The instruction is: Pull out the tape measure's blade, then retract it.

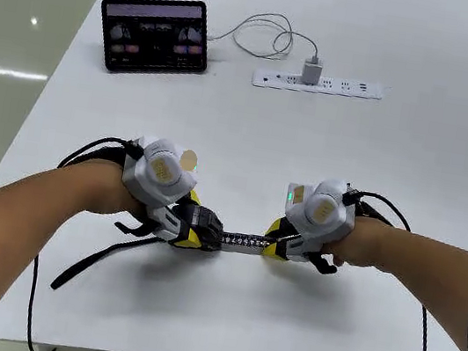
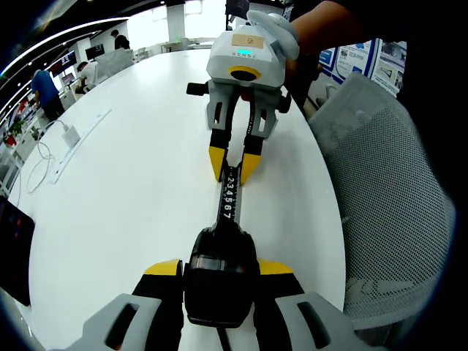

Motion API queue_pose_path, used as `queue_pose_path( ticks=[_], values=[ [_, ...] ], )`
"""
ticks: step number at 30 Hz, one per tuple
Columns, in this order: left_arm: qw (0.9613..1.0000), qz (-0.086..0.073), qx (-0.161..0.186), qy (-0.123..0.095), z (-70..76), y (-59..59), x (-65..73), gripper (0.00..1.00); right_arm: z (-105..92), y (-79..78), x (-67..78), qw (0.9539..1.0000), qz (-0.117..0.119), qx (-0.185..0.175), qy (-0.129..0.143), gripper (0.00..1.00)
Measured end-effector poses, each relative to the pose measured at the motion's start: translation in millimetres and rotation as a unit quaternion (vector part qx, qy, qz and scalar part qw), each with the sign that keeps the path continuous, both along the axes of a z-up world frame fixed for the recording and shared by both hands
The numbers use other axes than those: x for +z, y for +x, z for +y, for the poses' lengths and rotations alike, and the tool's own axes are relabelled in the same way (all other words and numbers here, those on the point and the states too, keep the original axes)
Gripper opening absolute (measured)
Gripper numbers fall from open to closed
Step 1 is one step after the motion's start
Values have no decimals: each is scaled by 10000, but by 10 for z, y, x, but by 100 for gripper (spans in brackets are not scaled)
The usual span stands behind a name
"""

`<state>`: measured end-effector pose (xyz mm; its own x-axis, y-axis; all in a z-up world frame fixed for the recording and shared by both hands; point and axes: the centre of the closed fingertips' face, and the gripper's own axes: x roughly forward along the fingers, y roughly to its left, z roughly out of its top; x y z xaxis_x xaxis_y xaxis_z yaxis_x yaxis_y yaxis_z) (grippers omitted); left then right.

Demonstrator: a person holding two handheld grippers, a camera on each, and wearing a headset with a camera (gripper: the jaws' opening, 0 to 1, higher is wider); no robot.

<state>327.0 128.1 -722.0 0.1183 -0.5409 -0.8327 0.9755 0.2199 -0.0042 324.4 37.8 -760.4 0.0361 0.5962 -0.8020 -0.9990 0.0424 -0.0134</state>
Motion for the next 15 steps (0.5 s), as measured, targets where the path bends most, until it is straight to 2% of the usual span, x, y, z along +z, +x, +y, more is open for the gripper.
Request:
queue_pose_path(
  ticks=[15],
  values=[
    [10000,-20,14,-8,-3,-11,18,33,-149,25,5,10000,13,-31,-37,11]
  ],
)
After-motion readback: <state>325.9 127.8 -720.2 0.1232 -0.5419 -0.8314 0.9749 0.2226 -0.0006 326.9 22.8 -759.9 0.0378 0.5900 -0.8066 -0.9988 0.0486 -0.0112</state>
